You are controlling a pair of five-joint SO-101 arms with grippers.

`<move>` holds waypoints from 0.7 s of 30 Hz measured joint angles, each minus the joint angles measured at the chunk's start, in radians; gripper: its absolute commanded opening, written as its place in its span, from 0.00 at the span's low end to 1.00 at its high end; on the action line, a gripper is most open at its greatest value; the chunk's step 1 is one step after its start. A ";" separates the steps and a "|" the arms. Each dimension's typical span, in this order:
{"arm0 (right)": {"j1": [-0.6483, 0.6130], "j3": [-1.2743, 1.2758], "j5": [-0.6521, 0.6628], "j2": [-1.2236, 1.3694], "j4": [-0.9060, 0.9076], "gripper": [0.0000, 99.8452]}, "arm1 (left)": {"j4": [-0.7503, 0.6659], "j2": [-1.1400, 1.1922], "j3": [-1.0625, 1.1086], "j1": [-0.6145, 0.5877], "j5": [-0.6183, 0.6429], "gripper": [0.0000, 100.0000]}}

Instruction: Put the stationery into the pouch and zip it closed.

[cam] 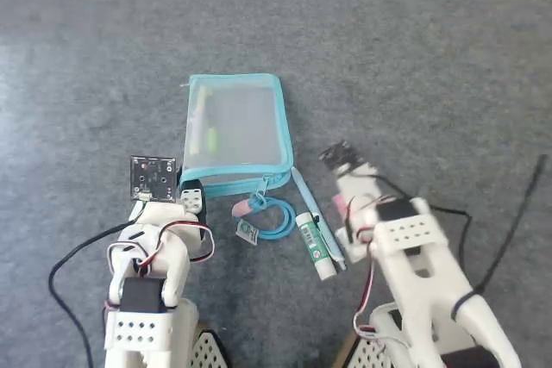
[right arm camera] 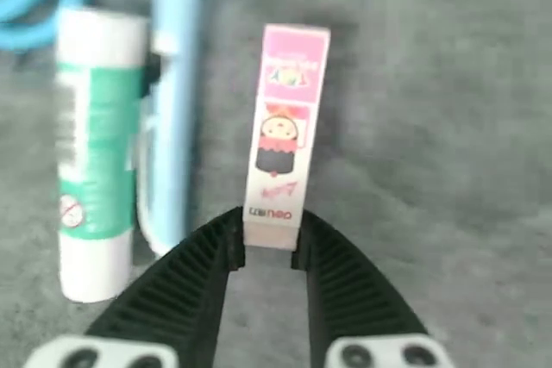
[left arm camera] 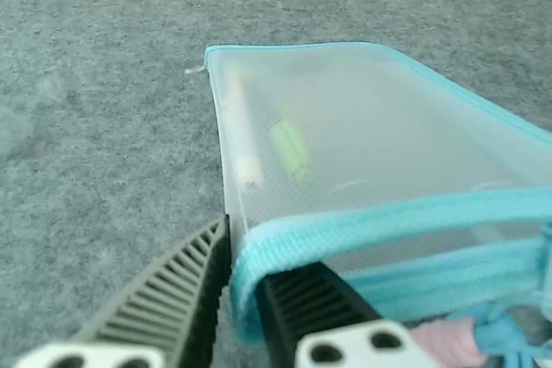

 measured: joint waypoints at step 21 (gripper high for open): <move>-0.267 -0.554 0.072 -0.183 0.568 0.01 | -0.031 0.000 0.015 0.000 0.000 0.01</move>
